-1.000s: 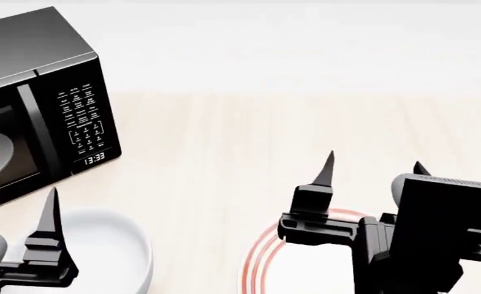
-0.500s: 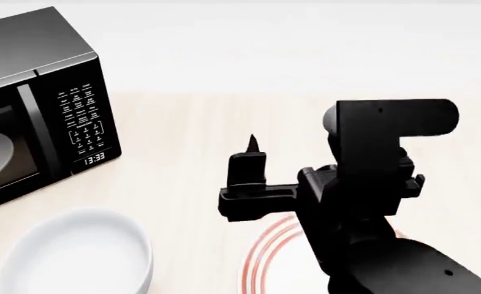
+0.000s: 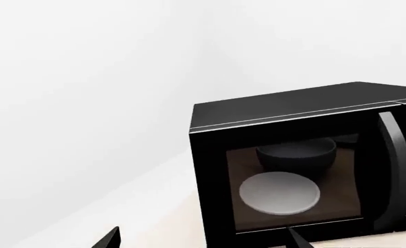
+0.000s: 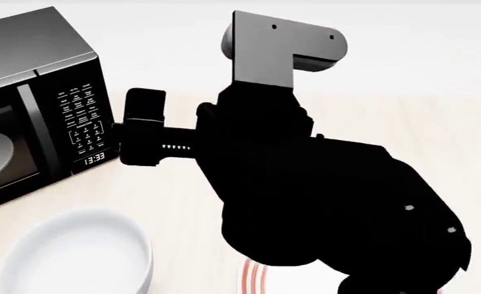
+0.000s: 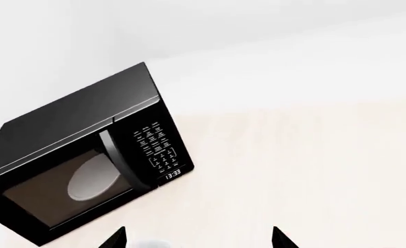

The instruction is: Put the white bowl to the right of the plate.

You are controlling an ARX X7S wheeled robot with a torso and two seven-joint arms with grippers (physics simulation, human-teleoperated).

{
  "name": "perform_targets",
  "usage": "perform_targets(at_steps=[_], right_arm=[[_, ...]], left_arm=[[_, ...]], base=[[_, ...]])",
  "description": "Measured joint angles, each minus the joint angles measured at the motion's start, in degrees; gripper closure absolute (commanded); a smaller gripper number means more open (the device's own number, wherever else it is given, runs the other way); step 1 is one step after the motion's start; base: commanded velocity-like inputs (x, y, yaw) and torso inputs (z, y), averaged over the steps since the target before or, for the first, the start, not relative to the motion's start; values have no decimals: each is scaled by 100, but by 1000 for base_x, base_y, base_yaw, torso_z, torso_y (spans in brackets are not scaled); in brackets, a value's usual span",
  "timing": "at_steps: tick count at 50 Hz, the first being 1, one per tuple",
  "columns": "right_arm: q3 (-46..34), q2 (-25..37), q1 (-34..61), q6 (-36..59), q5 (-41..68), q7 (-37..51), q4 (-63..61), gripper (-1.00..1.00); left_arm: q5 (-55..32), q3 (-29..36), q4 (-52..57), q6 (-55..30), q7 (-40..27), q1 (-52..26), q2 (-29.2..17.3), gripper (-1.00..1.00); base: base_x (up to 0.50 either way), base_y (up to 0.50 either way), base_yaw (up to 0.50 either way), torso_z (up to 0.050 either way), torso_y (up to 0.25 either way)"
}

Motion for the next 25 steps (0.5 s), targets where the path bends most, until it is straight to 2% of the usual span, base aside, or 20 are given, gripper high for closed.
perform_targets(at_steps=[12,25], right_arm=[[-1210,-87,335,-1028,565,696,659,-100],[-2447,-110,609,-1805,842,662,1267,-100]], left_arm=[[-86,-280,-9,45,-23,142,-27,-100],[-320,-1062,58,-6,-52,345,-35,-100]], base=[[0,0,0,0,0],[0,0,0,0,0]])
